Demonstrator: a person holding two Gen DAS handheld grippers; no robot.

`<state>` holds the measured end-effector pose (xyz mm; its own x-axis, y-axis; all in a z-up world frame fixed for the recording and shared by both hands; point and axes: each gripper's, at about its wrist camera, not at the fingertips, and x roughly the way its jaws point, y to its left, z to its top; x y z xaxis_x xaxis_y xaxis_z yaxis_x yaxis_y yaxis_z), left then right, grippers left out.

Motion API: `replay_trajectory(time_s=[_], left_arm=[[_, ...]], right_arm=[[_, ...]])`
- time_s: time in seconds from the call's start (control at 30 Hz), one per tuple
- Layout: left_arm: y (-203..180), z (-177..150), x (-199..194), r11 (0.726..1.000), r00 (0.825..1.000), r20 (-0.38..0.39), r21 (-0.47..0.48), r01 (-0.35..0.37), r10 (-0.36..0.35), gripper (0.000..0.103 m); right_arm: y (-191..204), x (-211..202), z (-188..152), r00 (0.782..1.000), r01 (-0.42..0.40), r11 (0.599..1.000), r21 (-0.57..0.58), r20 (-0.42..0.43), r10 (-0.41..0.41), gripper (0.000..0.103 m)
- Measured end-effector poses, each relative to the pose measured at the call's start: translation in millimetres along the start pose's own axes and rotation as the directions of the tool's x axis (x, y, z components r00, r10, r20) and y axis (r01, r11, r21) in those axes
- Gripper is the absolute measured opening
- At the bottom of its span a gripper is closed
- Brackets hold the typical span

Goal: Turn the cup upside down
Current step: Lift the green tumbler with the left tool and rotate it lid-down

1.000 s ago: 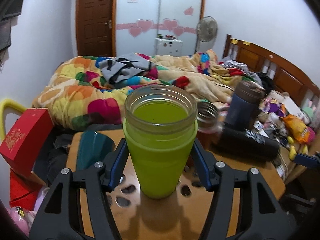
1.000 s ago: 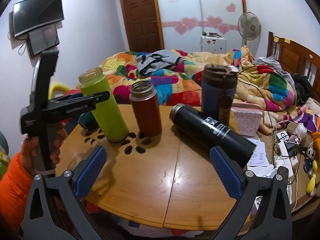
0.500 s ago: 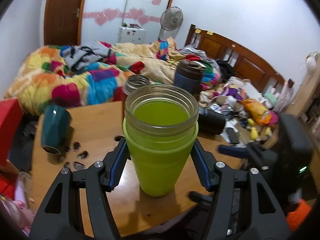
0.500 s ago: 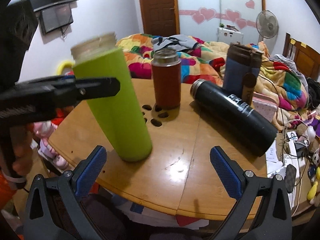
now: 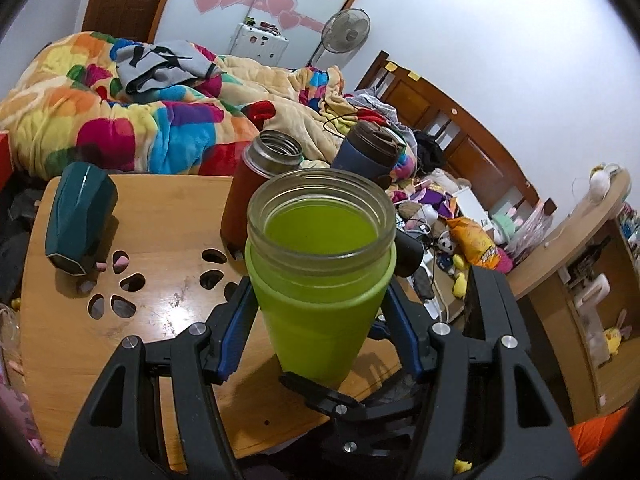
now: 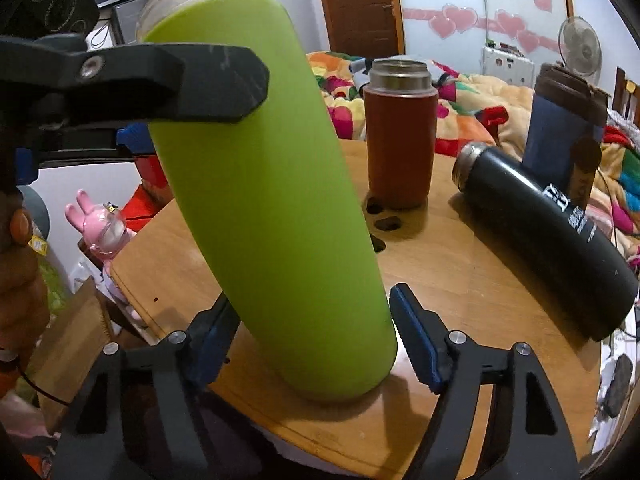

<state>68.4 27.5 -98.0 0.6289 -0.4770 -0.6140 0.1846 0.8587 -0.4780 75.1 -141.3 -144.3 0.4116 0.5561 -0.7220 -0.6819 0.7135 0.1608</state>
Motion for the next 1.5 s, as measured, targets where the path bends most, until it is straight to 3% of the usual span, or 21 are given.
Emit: replay_trajectory(time_s=[0.37, 0.6, 0.97, 1.03, 1.23, 1.33, 1.43, 1.5], left_arm=[[3.4, -0.9, 15.0, 0.998, 0.997, 0.055, 0.003, -0.057, 0.057, 0.064], [26.7, -3.1, 26.9, 0.992, 0.996, 0.044, -0.102, -0.071, 0.075, 0.066], [69.0, -16.5, 45.8, 0.958, 0.987, -0.018, -0.239, -0.159, 0.160, 0.071], [70.4, -20.0, 50.6, 0.955, 0.979, -0.038, -0.216, -0.202, 0.198, 0.070], [52.2, -21.2, 47.7, 0.966, 0.971, -0.027, -0.090, -0.241, 0.239, 0.069], [36.7, -18.5, 40.7, 0.975, 0.976, 0.003, -0.026, -0.219, 0.220, 0.063], [20.7, -21.0, 35.7, 0.983, 0.984, 0.020, 0.029, -0.180, 0.179, 0.046], [13.5, -23.8, 37.5, 0.984, 0.985, 0.005, 0.056, -0.170, 0.170, 0.030]], right_arm=[[5.7, -1.8, 2.9, 1.000, -0.001, 1.000, 0.002, 0.005, 0.001, 0.065], [9.1, -1.7, 2.5, 0.999, -0.034, 0.999, 0.010, 0.005, 0.034, 0.062], [13.8, 10.7, 0.2, 0.998, -0.051, 0.999, 0.002, -0.041, 0.051, 0.062], [15.5, 13.8, -1.1, 0.998, -0.045, 0.999, 0.002, -0.050, 0.045, 0.062], [14.2, 16.6, -2.9, 0.998, -0.038, 0.999, -0.009, -0.059, 0.037, 0.062], [13.1, 16.6, -1.8, 0.997, -0.042, 0.999, 0.003, -0.062, 0.043, 0.062], [16.3, 14.9, -4.9, 0.997, -0.036, 0.999, 0.008, -0.064, 0.036, 0.063], [18.4, 15.0, -9.3, 0.997, -0.034, 0.999, 0.011, -0.071, 0.034, 0.063]])
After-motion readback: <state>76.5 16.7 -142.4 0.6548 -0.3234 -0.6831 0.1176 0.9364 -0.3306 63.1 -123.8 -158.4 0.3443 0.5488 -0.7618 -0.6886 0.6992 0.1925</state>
